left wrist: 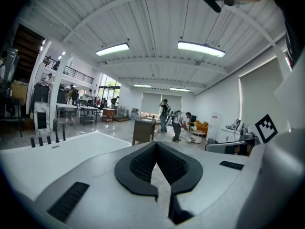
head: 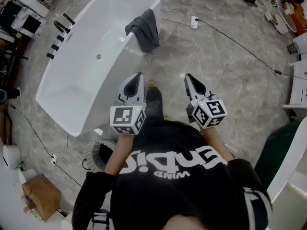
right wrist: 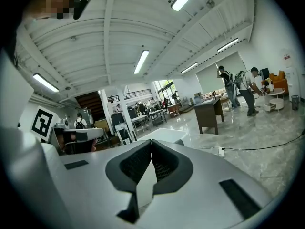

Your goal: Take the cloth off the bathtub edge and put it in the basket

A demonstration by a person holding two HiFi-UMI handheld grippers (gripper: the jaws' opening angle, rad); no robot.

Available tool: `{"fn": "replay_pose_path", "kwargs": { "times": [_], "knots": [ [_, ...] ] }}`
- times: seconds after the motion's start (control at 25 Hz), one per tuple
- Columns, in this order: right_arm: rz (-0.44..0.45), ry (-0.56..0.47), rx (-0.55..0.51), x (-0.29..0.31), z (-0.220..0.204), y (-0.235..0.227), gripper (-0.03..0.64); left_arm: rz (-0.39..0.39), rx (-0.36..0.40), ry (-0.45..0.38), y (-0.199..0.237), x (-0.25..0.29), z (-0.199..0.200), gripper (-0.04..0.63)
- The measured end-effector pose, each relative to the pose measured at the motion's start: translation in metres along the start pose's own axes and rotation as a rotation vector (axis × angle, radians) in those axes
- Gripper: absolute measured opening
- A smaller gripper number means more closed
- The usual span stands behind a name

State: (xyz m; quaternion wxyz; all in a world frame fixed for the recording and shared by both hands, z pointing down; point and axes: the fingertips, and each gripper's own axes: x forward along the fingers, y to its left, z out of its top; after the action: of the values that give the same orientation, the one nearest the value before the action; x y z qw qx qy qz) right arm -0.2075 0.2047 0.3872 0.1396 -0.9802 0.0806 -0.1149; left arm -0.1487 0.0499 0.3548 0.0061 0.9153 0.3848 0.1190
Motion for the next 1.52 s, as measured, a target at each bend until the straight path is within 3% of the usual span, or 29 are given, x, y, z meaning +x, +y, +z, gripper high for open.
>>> {"fn": "replay_pose_path", "kwargs": {
  "times": [0.36, 0.6, 0.92, 1.24, 1.52],
  "knots": [
    [-0.003, 0.031, -0.001, 0.102, 0.017, -0.048, 0.014, -0.022, 0.003, -0.008, 0.055, 0.109, 0.019, 0.012],
    [0.012, 0.037, 0.002, 0.19, 0.048, -0.068, 0.014, -0.031, 0.003, 0.004, 0.112, 0.185, 0.045, 0.012],
    [-0.036, 0.014, 0.004, 0.292, 0.094, -0.103, 0.014, -0.076, 0.038, 0.015, 0.18, 0.278, 0.084, 0.012],
    [-0.068, 0.017, 0.003, 0.348, 0.118, -0.125, 0.014, -0.118, 0.041, 0.001, 0.212, 0.342, 0.109, 0.012],
    [-0.05, 0.036, 0.011, 0.38, 0.124, -0.142, 0.014, -0.099, 0.022, 0.007, 0.225, 0.374, 0.112, 0.012]
  ]
}}
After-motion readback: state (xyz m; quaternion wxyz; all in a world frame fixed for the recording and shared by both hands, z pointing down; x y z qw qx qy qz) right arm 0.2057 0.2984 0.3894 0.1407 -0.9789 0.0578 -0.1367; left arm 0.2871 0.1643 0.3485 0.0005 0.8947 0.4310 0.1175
